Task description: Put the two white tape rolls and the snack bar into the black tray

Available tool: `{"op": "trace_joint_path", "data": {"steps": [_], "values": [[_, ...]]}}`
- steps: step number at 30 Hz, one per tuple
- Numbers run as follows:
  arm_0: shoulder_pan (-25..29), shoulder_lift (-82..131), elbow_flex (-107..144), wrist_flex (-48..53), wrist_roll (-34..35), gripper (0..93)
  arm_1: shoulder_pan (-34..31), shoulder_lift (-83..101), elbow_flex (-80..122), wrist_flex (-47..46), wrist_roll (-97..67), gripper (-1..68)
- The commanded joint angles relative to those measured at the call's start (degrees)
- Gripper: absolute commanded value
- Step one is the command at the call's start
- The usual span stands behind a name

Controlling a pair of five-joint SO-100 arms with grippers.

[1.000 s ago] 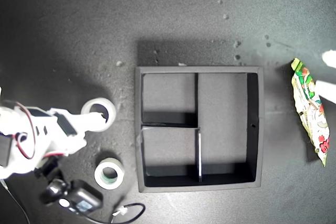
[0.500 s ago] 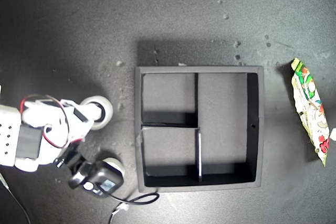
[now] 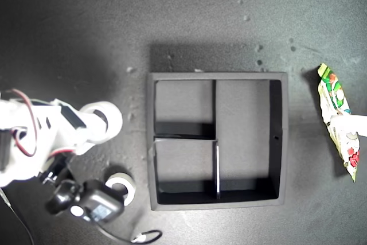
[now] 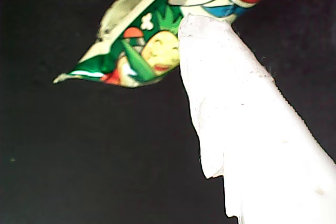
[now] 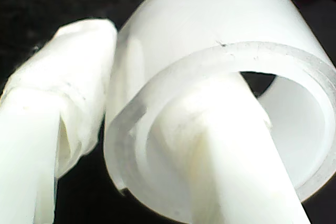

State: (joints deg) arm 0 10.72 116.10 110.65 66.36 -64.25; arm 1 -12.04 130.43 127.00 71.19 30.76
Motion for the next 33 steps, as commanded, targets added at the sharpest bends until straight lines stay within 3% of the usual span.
{"op": "trace_joint_path", "data": {"steps": [1, 7, 15, 17, 21, 27, 30, 33], "values": [[-2.2, 4.31, -6.06, 2.72, 2.29, 0.1, -0.18, -5.54, -0.53, 1.05, 2.46, 30.7], [-3.6, 1.76, -13.18, 4.48, 5.71, 0.1, 0.09, -22.06, -1.14, 1.49, 6.33, 30.7], [-3.25, -10.99, -24.26, 4.48, 8.44, 0.1, 0.97, -23.38, 4.39, -7.56, 6.68, 28.0], [-3.08, -13.8, -26.54, 4.48, 8.88, 0.1, 1.67, -23.64, 5.89, -11.07, 6.59, 25.4], [-2.2, -18.98, -31.11, 5.19, 9.49, 0.1, 3.78, -23.64, 7.03, -15.47, 6.24, 11.3], [-1.05, -23.73, -34.28, 6.06, 9.76, 0.1, 10.46, -23.47, -0.7, -8.88, 8.79, -0.1], [-1.05, -24.08, -33.93, 6.15, 9.67, 0.1, 13.97, -22.85, -8.35, -2.64, 22.85, -0.2], [-1.05, -24.61, -33.84, 6.42, 9.84, 0.1, 11.51, -23.29, -16.0, 0.09, 31.46, -0.2]]}}
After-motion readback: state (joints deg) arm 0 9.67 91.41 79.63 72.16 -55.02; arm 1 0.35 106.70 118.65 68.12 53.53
